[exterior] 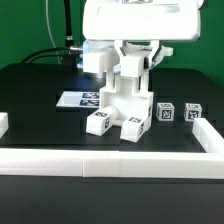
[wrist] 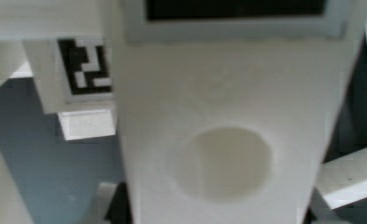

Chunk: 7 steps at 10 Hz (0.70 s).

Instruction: Assemble chair

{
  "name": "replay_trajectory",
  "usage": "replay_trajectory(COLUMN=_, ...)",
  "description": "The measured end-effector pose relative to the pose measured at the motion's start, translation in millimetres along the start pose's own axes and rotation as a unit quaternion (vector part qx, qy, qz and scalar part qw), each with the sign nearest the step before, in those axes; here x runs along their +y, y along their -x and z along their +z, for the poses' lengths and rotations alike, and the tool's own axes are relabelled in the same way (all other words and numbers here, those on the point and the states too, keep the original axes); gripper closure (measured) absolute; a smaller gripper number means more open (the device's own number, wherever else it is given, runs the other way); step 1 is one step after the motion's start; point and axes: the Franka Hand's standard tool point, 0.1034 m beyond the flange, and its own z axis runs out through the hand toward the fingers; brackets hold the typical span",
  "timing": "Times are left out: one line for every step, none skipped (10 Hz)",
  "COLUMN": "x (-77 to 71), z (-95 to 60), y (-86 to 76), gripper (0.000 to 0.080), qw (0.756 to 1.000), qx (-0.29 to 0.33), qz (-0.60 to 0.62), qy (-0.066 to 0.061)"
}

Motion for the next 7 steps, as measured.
replay_trajectory(x=-1.3, z=0.1, y=0.3, gripper=0.0514, qw=1.000, qx=0.000, qz=-0.003, qy=0.000)
replay_trajectory(x=0.2, z=0.0, y=-1.7, gripper=0.0514, qw=1.000, qx=0.001, qz=0.000, qy=-0.001)
replay_trajectory(x=-1.4, z=-0.3, y=-2.5, gripper=0.0514, qw=1.000, qx=0.001, qz=0.004, qy=-0.003)
replay_trajectory(x=-3.8, z=-0.1, y=-2.7, gripper=0.0514, qw=1.000, qx=0.002, qz=0.001, qy=-0.003)
replay_trajectory(x=-3.0, z=0.9, y=-2.9, gripper=0.0514, qw=1.000, qx=0.002, qz=-0.009, qy=-0.002)
replay_trajectory(x=-3.2, z=1.0, y=-2.4, gripper=0.0514, qw=1.000, qx=0.001, qz=-0.010, qy=-0.002)
replay_trajectory(x=-3.2, z=1.3, y=-2.2, gripper=0.0514, qw=1.000, qx=0.001, qz=-0.010, qy=-0.002)
